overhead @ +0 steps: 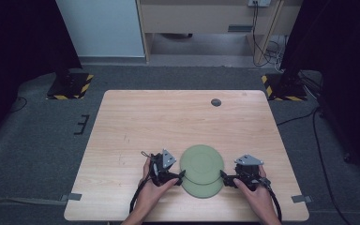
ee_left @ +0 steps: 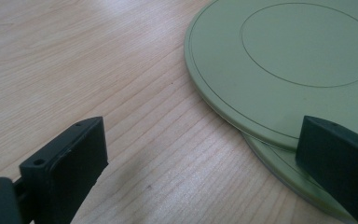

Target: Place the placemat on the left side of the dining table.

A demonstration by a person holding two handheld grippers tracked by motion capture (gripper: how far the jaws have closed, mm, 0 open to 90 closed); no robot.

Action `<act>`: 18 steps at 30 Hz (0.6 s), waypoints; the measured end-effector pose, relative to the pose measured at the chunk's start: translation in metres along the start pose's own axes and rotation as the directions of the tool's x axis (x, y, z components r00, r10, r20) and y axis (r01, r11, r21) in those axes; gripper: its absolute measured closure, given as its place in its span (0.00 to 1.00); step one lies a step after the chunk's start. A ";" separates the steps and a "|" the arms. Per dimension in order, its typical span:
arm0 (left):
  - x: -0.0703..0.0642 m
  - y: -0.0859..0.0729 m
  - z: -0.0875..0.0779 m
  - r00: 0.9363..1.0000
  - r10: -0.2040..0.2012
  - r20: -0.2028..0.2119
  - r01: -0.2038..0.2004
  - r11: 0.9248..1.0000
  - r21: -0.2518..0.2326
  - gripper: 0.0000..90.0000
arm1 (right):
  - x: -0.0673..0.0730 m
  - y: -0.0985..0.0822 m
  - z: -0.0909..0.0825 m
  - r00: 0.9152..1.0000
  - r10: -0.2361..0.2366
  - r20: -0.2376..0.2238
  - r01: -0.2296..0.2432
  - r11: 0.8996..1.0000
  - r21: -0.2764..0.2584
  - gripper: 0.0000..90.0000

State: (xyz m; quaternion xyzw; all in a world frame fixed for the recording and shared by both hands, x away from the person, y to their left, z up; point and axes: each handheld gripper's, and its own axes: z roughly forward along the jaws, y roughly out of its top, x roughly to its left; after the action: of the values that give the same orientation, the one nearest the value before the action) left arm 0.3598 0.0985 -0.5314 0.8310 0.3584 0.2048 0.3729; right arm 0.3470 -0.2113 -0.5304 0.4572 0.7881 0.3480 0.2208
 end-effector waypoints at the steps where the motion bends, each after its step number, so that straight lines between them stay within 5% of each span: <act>1: 0.000 0.000 0.000 1.000 0.000 -0.002 0.000 1.000 0.000 0.01 | 0.001 0.000 0.000 1.000 -0.005 0.006 0.005 1.000 -0.004 0.05; 10: 0.002 0.000 0.003 1.000 -0.001 -0.001 0.001 1.000 -0.009 0.00 | -0.002 0.001 0.003 1.000 0.006 0.014 -0.006 1.000 -0.009 0.02; 18: -0.002 0.002 0.002 0.999 0.044 -0.031 -0.044 0.999 -0.013 0.01 | -0.002 0.001 0.004 1.000 -0.007 0.025 0.007 1.000 -0.018 0.01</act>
State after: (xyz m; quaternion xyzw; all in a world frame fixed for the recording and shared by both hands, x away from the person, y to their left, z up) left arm 0.3601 0.0951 -0.5313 0.8328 0.3444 0.2282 0.3684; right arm 0.3512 -0.2117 -0.5325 0.4566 0.7838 0.3488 0.2358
